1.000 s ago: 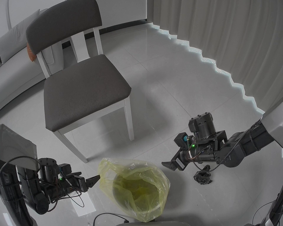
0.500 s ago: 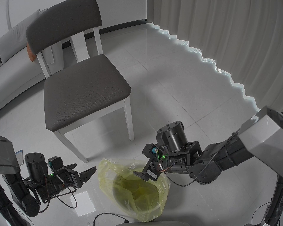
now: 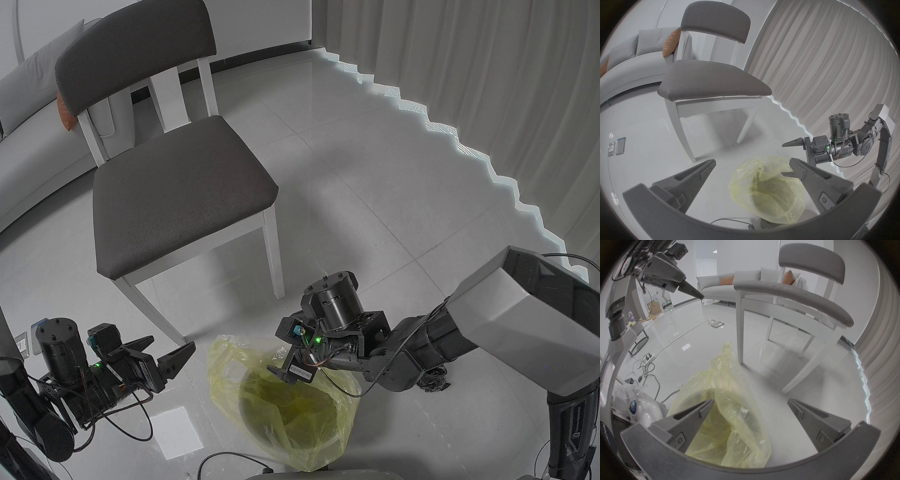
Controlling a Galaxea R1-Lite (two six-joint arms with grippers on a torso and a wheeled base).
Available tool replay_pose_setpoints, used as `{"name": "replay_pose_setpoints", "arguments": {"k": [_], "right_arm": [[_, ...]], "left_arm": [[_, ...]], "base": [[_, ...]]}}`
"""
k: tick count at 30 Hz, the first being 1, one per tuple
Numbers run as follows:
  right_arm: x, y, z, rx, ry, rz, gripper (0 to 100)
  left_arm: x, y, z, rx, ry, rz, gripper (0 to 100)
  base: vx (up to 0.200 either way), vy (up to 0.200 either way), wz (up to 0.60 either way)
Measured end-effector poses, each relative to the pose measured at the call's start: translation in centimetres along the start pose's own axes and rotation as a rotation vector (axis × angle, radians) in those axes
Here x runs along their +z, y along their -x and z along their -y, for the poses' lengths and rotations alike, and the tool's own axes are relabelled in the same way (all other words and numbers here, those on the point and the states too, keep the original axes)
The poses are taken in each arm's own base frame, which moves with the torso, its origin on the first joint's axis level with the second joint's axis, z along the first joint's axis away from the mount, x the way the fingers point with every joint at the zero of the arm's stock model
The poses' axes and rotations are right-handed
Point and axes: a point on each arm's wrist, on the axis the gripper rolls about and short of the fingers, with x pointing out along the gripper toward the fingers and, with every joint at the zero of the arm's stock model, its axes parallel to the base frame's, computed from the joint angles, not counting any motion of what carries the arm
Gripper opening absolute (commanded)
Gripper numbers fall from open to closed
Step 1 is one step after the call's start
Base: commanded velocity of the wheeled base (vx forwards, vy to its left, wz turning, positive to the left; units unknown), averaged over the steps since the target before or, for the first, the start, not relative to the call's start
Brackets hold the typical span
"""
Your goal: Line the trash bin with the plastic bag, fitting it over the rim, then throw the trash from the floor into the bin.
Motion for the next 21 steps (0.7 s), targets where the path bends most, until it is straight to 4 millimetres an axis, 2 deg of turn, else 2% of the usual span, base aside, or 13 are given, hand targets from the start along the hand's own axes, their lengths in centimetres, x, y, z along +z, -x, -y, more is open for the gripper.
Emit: {"name": "replay_pose_setpoints", "arguments": {"k": [9,10,17,21], "right_arm": [[-0.7,-2.6,-0.2,-0.025,0.042,0.034,100],[-0.8,-2.8,-0.3,-0.025,0.045,0.033,0],[-1.5,-3.5,0.1,-0.039,0.042,0.031,0],[-1.8,-3.6,1.8,-0.075,0.022,0.035,0]], "left_arm": [[0.4,0.8,-0.3,0.021,0.01,0.006,100],[0.4,0.8,-0.3,0.021,0.01,0.009,100],[0.6,1.0,-0.3,0.019,0.009,0.018,100],[0.6,1.0,-0.3,0.018,0.023,0.017,100]], "base": [[0.0,0.0,0.0],[0.0,0.0,0.0],[0.0,0.0,0.0],[0.0,0.0,0.0]]}}
